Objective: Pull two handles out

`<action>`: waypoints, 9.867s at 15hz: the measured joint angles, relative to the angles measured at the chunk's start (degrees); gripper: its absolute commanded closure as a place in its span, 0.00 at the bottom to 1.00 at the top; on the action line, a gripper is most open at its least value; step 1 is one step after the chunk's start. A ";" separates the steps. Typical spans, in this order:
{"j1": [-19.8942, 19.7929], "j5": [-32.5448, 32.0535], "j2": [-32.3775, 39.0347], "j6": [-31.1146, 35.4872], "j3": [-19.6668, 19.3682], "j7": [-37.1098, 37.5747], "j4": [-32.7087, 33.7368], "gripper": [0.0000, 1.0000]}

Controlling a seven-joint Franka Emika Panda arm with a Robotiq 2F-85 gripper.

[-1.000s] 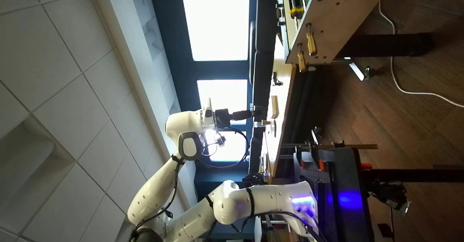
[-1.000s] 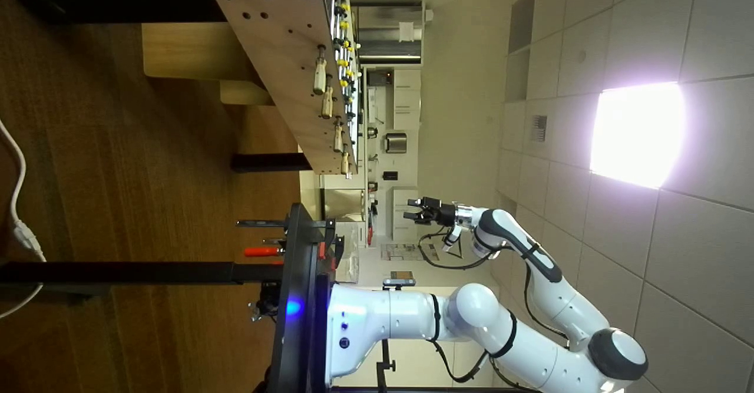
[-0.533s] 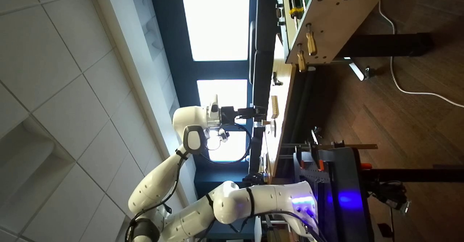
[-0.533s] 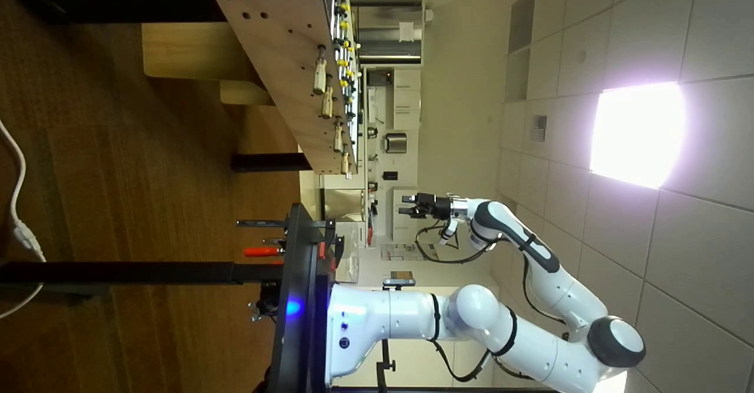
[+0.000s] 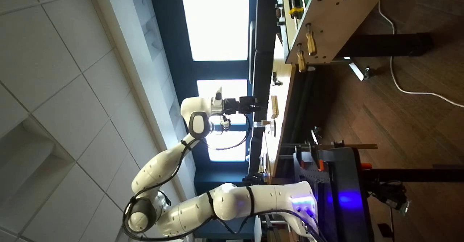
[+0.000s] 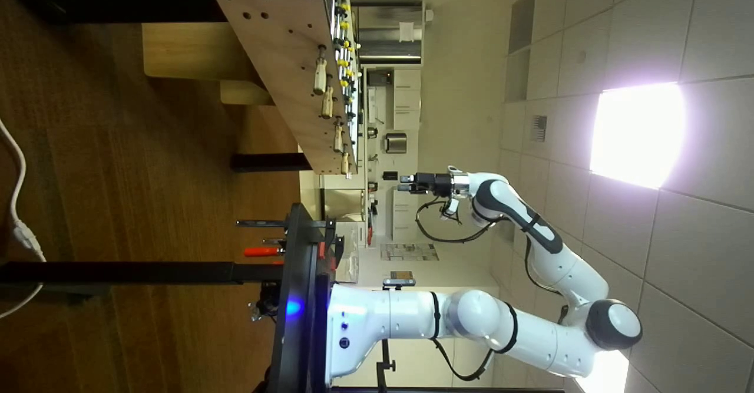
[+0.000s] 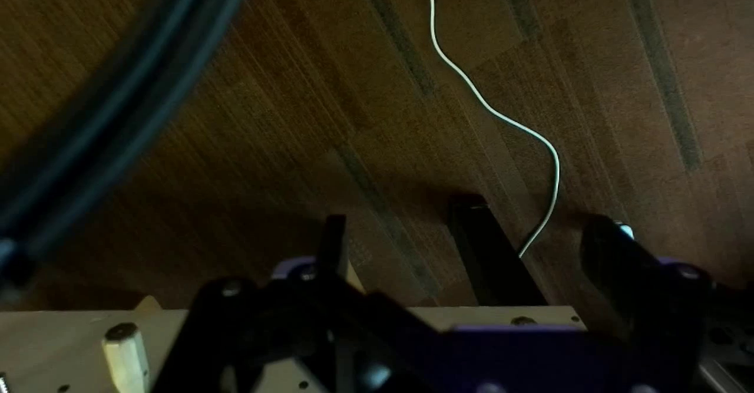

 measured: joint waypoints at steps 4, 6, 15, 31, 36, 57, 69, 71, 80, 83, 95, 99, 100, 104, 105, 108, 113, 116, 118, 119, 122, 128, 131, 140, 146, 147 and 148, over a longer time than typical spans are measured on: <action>1.51 1.51 5.58 2.52 2.37 0.01 4.41 0.00; 1.88 2.41 8.46 2.95 3.23 0.01 6.90 0.00; 2.88 4.85 21.84 2.80 9.10 0.19 19.06 0.00; 2.94 4.78 42.45 1.13 12.77 7.80 40.37 0.00; 3.62 4.78 47.20 -1.24 14.43 8.17 45.13 0.00; 5.70 3.74 62.50 -3.63 14.55 9.52 58.69 0.00; 5.54 3.73 67.06 -6.24 14.17 9.50 63.54 0.00; 5.53 3.73 67.58 -6.55 14.17 9.50 64.09 0.00; 5.55 3.73 71.25 -6.82 14.30 9.34 66.38 0.00; 5.60 3.73 72.23 -6.82 14.48 9.30 67.13 0.00; 5.21 3.49 74.71 -5.49 14.35 8.11 68.65 0.80; 4.77 3.57 74.76 -5.35 14.48 8.51 68.65 0.82; 4.77 3.57 74.76 -5.34 14.49 8.51 68.65 0.82; 4.70 3.72 74.74 -5.20 14.50 8.55 68.55 0.82; 4.65 3.79 74.69 -5.05 14.53 8.55 68.43 0.82; 4.29 3.88 74.11 -3.42 14.79 8.55 67.08 0.82; 3.50 4.67 71.94 2.75 15.32 8.54 62.02 0.82; 2.93 4.73 70.26 6.42 15.81 8.54 58.18 0.82; 2.46 4.73 69.19 8.16 16.19 8.54 55.77 0.82; 2.27 4.74 68.66 8.92 16.35 8.54 54.64 0.82; 1.90 4.74 67.29 10.57 16.62 8.54 51.72 0.82; 1.52 4.74 64.48 13.93 16.84 8.51 45.71 0.82; 0.71 4.78 62.48 17.03 17.47 8.49 41.13 0.82; -2.38 4.87 57.49 25.45 19.85 8.45 28.95 0.82; -3.51 4.87 55.41 25.92 20.66 8.33 24.64 0.82; -3.63 4.87 55.12 25.93 20.75 8.33 24.07 0.82; -3.78 4.87 54.85 25.93 20.85 8.31 23.50 0.82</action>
